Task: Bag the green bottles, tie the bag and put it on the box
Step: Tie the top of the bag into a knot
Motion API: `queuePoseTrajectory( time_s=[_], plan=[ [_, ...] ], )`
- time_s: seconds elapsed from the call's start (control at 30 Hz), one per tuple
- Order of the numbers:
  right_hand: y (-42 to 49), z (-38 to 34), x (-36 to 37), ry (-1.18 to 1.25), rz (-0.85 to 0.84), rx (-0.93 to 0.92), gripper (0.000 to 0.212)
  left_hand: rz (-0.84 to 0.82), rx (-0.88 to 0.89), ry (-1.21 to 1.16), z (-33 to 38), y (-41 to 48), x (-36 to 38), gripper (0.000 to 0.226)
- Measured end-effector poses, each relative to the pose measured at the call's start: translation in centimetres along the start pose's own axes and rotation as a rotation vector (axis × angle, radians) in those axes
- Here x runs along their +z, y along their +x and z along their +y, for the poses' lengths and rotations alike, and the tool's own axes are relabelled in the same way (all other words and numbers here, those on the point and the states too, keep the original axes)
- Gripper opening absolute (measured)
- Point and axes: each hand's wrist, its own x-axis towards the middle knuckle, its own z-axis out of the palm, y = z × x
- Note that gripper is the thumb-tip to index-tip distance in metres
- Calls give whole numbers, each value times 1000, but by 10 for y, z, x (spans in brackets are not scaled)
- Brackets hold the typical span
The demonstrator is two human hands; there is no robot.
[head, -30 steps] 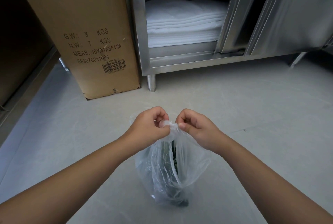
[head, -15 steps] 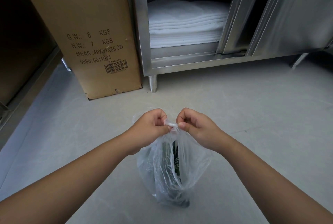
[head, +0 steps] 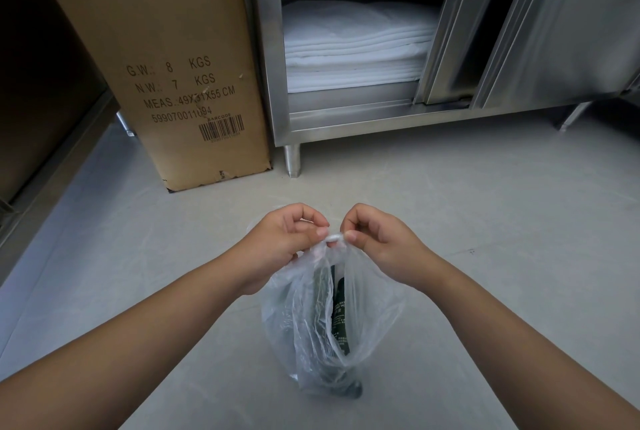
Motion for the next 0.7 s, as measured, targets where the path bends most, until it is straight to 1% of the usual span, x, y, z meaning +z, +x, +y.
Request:
queuePoseTrajectory(
  time_s=[0.1, 0.23, 0.47, 0.57, 0.7],
  plan=[
    [0, 0, 0, -4, 8, 8, 26, -6, -5, -8, 1, 0, 0, 9],
    [1, 1, 0, -16, 15, 14, 25, -2, 4, -13, 3, 0, 2, 7],
    [3, 6, 4, -88, 72, 57, 29, 181, 35, -21, -7, 8, 3, 14],
    [6, 13, 5, -90, 137, 120, 30, 231, 43, -51, -10, 10, 2, 18],
    [8, 28, 4, -125, 204, 188, 28, 276, 60, -3, -15, 12, -1, 19]
  ],
)
